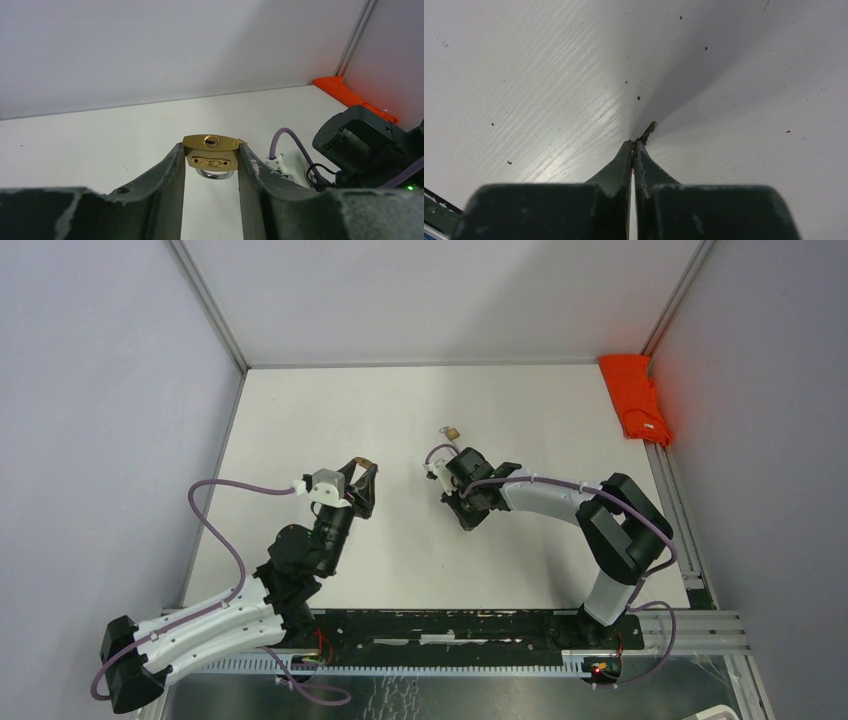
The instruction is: Unlock with the key
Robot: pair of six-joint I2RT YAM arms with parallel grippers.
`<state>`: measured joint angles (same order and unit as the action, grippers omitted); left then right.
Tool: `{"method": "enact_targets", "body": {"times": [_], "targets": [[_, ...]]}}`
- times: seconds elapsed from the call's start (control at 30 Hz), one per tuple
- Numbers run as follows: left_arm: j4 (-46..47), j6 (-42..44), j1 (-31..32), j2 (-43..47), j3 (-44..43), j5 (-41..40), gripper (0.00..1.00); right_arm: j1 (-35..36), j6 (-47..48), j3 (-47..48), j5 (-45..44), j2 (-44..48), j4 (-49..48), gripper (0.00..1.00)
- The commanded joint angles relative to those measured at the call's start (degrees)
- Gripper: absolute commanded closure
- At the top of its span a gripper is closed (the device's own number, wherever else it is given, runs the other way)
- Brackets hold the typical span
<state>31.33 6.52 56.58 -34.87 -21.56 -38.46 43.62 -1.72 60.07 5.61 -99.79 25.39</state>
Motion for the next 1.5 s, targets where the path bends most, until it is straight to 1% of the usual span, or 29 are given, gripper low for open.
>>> {"method": "enact_targets", "body": {"times": [0.0,0.03,0.07,0.23,0.47,0.6,0.67,0.87,0.9,0.93,1.0,1.1,1.47], "targets": [[2.07,-2.39,-0.37,0.06,-0.22,0.83,0.98,-0.56,-1.37,0.46,-0.15,2.01,0.17,0.86],[2.09,-2.35,-0.34,0.13,-0.23,0.84,0.98,-0.57,-1.44,-0.01,-0.35,2.05,0.03,0.80],[2.10,-2.31,-0.31,0.15,-0.31,0.84,0.98,-0.55,-1.32,-0.41,-0.44,2.14,0.01,0.75],[2.19,-2.44,-0.45,0.08,-0.24,1.18,0.98,-0.56,-1.61,-1.49,-0.73,2.67,-0.38,0.66],[2.29,-2.27,-0.40,-0.07,-0.41,1.28,0.98,-0.31,-1.30,-1.01,-0.82,0.52,1.25,0.66],[2.50,-2.33,-0.37,0.07,-0.08,1.28,0.98,0.32,-0.75,-0.86,-3.49,-0.88,2.32,0.69],[2.54,-2.39,-0.46,-0.24,-0.06,1.26,0.98,0.48,-0.97,-0.68,-4.60,-1.73,2.47,0.77],[2.53,-2.57,-0.44,-0.68,-0.06,1.53,0.98,0.98,-0.88,0.47,-8.23,-3.83,2.37,0.90],[2.51,-2.63,-0.45,-0.72,-0.04,1.59,0.98,1.03,-0.95,0.48,-8.81,-3.59,2.07,0.96],[2.42,-2.69,-0.53,-0.80,-0.06,1.69,0.98,1.01,-0.92,0.55,-9.02,-3.13,1.79,1.00],[2.34,-3.10,-0.53,-0.87,-0.12,2.06,0.98,0.89,-1.22,0.57,-8.95,-1.83,1.19,1.00],[2.37,-3.90,-0.67,-1.18,-0.06,3.06,0.98,0.25,-1.04,0.56,-5.78,1.15,-0.27,1.00],[0.81,-6.30,-2.28,-3.97,-0.44,8.60,0.98,-4.64,-3.96,-1.83,17.67,11.64,-7.73,1.00]]}}
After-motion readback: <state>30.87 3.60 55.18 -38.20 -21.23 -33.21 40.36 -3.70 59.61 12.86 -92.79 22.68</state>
